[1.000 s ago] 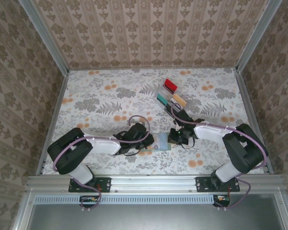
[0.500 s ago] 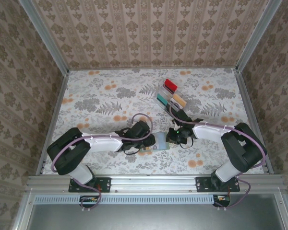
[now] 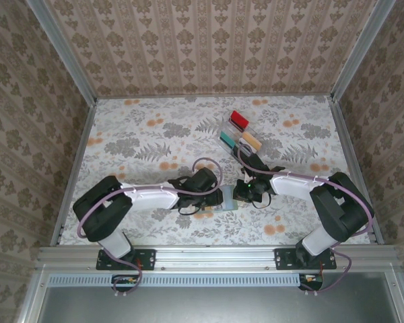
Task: Put the credit cards into the card holder
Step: Insert the credit card into the card slot.
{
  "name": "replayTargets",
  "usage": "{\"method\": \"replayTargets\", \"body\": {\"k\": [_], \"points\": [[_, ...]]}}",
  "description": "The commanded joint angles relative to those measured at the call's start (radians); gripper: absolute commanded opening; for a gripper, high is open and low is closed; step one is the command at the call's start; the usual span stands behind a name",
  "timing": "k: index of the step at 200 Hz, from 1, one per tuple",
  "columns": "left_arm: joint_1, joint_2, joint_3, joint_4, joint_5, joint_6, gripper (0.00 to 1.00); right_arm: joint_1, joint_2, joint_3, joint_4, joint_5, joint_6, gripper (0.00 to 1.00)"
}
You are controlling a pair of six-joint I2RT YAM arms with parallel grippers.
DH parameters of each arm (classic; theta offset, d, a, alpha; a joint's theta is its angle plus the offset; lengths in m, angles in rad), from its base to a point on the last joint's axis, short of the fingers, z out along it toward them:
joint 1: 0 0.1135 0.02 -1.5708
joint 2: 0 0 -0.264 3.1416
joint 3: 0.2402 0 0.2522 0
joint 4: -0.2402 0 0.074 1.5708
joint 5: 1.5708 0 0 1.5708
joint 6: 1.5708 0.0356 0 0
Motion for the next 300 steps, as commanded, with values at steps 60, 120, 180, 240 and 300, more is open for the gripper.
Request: {"method": "replayTargets", "body": {"k": [60,120,180,240,300], "points": [[-0.014,0.057,0.073,-0.006,0.063,0.057,0.42,0.011,0.043,-0.019,-0.020,0.037,0.008,0.12],[-0.012,0.085,0.097,0.000,0.106,0.065,0.44,0.011,0.045,-0.027,-0.010,0.035,0.012,0.12],[-0.011,0.041,0.073,-0.059,0.032,0.037,0.53,0.011,0.041,-0.029,-0.014,0.045,0.012,0.12],[-0.007,0.045,0.081,-0.082,0.019,0.033,0.48,0.011,0.041,-0.028,-0.015,0.045,0.010,0.12],[-0.020,0.093,0.135,-0.070,0.083,0.081,0.41,0.011,0.043,-0.027,-0.011,0.041,0.013,0.12]]}}
